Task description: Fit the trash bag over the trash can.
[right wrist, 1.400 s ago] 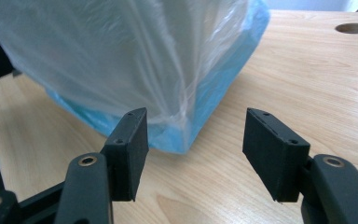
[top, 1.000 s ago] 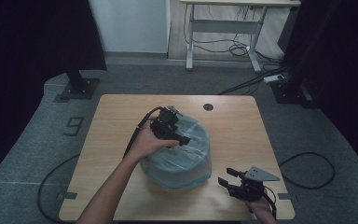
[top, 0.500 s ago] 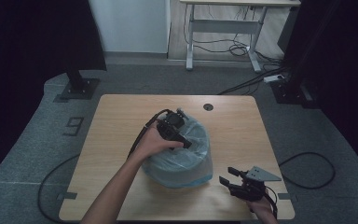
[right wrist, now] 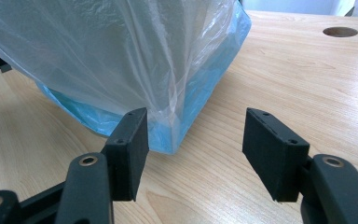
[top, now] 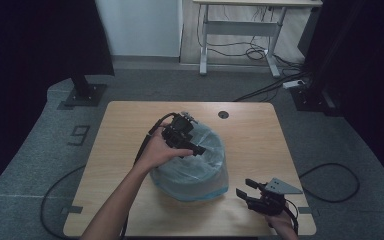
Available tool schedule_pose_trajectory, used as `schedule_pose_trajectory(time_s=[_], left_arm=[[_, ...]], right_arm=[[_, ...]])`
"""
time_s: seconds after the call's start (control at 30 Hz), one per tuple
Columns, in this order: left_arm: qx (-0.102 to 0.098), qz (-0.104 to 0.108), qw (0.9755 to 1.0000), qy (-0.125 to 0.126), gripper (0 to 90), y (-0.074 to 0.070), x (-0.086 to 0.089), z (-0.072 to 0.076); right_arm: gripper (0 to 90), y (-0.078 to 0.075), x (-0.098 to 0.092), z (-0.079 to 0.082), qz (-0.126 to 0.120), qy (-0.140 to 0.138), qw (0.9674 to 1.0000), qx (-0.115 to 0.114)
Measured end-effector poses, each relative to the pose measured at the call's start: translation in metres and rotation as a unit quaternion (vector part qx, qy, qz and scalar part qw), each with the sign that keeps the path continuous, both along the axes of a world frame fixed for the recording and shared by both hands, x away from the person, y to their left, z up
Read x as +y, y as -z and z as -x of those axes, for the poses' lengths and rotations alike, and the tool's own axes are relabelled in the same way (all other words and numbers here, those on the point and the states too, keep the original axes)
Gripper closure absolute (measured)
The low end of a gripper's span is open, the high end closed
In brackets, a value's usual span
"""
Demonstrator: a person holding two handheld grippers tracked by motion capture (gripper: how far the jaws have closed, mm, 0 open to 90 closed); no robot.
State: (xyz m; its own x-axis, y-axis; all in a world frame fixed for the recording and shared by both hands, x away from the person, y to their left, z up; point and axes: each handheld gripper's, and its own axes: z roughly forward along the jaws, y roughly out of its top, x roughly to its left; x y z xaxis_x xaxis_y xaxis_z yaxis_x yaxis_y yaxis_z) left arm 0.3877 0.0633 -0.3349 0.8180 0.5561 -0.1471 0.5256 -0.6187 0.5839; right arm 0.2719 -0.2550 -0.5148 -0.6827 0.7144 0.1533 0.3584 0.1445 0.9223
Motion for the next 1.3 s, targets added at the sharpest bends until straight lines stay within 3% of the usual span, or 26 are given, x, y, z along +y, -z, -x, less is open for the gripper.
schedule_pose_trajectory(time_s=[0.03, 0.13, 0.43, 0.6, 0.73, 0.97, 1.17, 1.3], left_arm=[[-0.004, 0.011, 0.9999, 0.005, 28.8, -0.004, 0.005, 0.008], [-0.006, 0.018, 0.9998, 0.009, 28.8, -0.005, 0.008, 0.014], [-0.019, 0.025, 0.9988, 0.038, 28.5, -0.006, 0.017, 0.043], [-0.013, 0.004, 0.9988, 0.047, 28.5, 0.001, 0.014, 0.047], [-0.004, -0.031, 0.9986, 0.043, 28.6, 0.011, 0.005, 0.042], [0.021, -0.088, 0.9945, 0.054, 28.6, 0.024, -0.011, 0.033], [0.038, -0.105, 0.9917, 0.064, 28.8, 0.03, -0.018, 0.031], [0.035, -0.097, 0.9925, 0.067, 28.8, 0.029, -0.017, 0.034]], right_arm=[[39.9, 0.0, 0.0, 0.0, 0.0, 0.0, 1.0, 0.0], [39.9, 0.0, 0.001, 0.0, 0.0, -0.001, 1.0, 0.0], [39.8, 0.001, 0.003, 0.0, 0.005, -0.001, 1.0, 0.002], [39.8, 0.002, 0.004, 0.0, 0.006, -0.001, 1.0, 0.004], [39.8, 0.003, 0.004, 0.0, 0.008, -0.002, 1.0, 0.005], [39.8, 0.003, 0.003, 0.0, 0.005, 0.003, 1.0, 0.005], [39.8, 0.003, 0.002, -0.001, 0.005, 0.003, 1.0, 0.007], [39.7, 0.003, 0.002, 0.0, 0.006, 0.003, 1.0, 0.006]])
